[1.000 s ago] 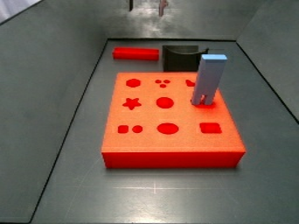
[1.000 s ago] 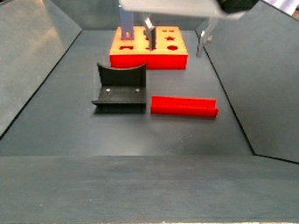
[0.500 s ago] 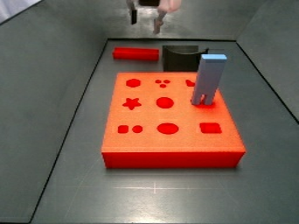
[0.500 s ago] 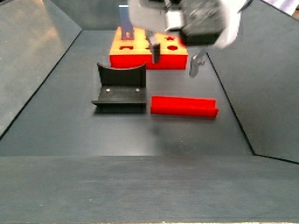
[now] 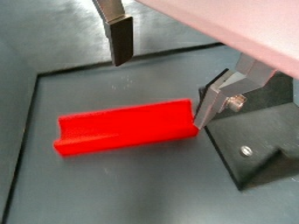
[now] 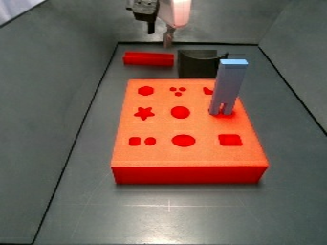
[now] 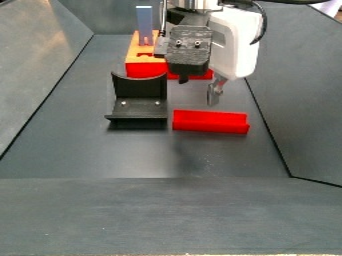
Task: Pick up the arch object. Move up. Place the arch object on the fixture. Regrasp the arch object. Move to above the board. Insert the arch object.
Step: Pick up the arch object.
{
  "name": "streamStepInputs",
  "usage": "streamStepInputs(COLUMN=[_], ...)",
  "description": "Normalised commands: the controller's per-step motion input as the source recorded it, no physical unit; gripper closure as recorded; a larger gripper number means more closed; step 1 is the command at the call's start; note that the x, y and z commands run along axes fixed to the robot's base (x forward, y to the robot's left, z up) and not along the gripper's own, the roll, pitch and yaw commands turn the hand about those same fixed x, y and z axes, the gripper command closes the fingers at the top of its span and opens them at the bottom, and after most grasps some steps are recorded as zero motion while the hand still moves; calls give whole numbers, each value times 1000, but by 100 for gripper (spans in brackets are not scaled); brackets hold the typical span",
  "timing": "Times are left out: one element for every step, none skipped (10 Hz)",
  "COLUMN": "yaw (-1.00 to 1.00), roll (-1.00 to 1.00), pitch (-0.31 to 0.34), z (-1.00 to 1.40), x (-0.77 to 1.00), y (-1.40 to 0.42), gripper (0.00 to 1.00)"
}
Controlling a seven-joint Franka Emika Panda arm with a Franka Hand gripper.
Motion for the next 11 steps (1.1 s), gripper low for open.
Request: streamStepInputs(yaw=[-243,-243,-917,-966,-963,-883,-683,-569,-583,-566,-323], roll=[-131,-143,-31,-23,-29,-130,-306,-420,-453,-440,-339], pitch=[-100,-96,-134,-140,-119,-161,-189,-164,-139,-84,-107], z=[-94,-111,-46,-60,-109,-186,-397,-220,-166,-191,-326], x=[-11,-23,-46,0,0,0,-49,-40,-43,-94,-51], y=[586,574,0,0,0,0,0,0,0,0,126], gripper=[0,0,0,0,0,0,0,0,0,0,0])
